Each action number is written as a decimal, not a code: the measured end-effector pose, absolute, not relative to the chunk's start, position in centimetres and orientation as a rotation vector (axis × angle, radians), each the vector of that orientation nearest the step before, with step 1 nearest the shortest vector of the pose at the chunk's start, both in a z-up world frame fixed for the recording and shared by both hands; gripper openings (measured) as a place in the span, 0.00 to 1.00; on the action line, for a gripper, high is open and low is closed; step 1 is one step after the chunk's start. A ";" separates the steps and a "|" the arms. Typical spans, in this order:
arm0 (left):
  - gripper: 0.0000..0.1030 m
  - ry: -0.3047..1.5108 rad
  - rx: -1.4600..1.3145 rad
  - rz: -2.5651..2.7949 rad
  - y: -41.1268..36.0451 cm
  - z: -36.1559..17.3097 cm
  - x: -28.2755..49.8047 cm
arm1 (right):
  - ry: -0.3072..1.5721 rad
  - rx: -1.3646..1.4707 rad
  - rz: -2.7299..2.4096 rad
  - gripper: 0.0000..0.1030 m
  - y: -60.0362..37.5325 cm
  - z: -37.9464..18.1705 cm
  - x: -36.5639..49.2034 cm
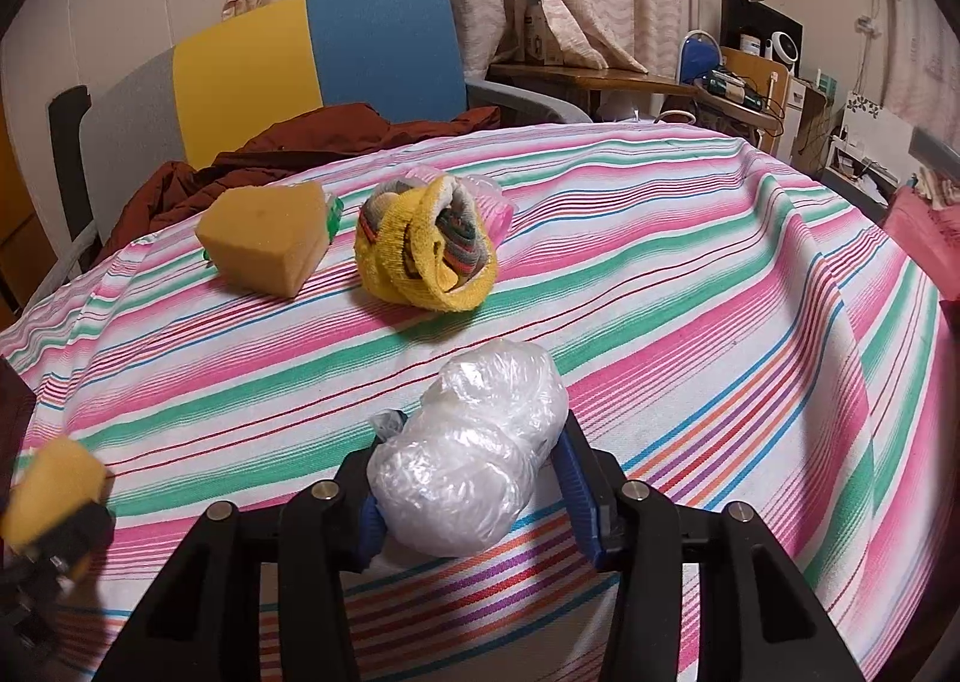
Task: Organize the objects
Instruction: 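Grasp the fallen yellow sponge with the left gripper, then carry the sponge with left while right carries the bag ball into the gold tray, then release the sponge into the gold tray with the left gripper, then grasp the pink hair roller with the right gripper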
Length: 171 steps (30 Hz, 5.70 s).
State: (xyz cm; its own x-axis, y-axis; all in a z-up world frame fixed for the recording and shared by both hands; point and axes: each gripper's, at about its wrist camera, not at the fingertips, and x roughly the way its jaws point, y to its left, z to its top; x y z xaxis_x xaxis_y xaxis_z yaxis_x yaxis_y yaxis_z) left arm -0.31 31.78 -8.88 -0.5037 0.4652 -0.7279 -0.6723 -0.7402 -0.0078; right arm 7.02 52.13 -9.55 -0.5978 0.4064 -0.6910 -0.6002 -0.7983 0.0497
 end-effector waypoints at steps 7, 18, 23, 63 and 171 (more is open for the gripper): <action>0.58 0.320 -0.973 2.219 31.3 -8.9 -0.6 | 0.384 -0.897 2.372 0.40 52.1 -9.3 7.4; 0.58 0.267 -0.966 2.201 30.1 -8.7 -0.1 | 0.430 -0.880 2.437 0.39 49.5 -8.5 9.7; 0.57 0.228 -0.970 2.202 28.6 -8.7 0.5 | 0.494 -0.884 2.479 0.39 47.0 -7.8 10.9; 0.57 -0.152 -1.078 2.588 2.2 -3.2 -0.8 | 0.238 -1.181 3.057 0.45 21.6 -1.7 0.7; 0.80 0.230 -1.176 2.090 28.5 -4.6 2.0 | 0.798 -0.785 2.404 0.66 60.0 -3.4 3.5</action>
